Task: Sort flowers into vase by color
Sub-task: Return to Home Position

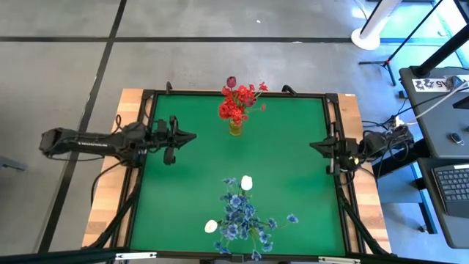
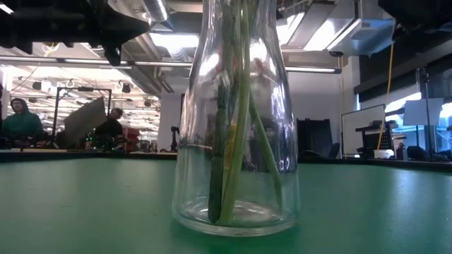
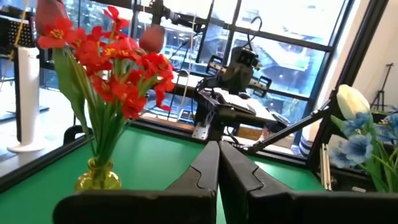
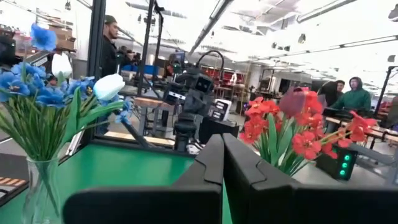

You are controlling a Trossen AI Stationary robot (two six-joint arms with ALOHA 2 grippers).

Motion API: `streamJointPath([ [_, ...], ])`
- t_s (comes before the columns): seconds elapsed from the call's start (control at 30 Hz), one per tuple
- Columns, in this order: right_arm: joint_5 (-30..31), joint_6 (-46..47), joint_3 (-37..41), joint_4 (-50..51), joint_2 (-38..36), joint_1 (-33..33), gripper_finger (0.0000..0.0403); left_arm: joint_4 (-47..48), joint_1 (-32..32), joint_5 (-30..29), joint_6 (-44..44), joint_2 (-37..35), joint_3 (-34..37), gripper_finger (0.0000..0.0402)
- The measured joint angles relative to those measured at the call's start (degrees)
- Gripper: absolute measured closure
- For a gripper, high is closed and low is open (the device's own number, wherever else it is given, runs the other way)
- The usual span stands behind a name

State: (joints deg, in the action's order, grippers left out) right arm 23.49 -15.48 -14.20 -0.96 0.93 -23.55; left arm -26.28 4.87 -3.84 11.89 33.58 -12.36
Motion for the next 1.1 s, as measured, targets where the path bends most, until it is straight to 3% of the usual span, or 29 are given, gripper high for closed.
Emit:
streamJointPath([
  [0.17,-1.05,1.69,3.40,-2.21,-0.46,3.18,0.0402,-0.40,5.52,5.87,1.41,0.00,0.00,0.0401],
  [0.33,-7.90,7.12,8.40,-4.83,-0.29,9.62,0.0402,-0.48,7.03,9.36,2.98,0.02,0.00,0.0401],
  [0.9,-30.00,13.99,12.07,-5.24,1.24,35.11,0.0403,-0.46,8.41,9.73,1.50,0.59,0.00,0.0401],
  [1.1,-37.84,15.27,12.08,-5.40,1.18,40.28,0.0403,-0.69,8.41,10.82,-0.50,0.42,0.00,0.0401],
])
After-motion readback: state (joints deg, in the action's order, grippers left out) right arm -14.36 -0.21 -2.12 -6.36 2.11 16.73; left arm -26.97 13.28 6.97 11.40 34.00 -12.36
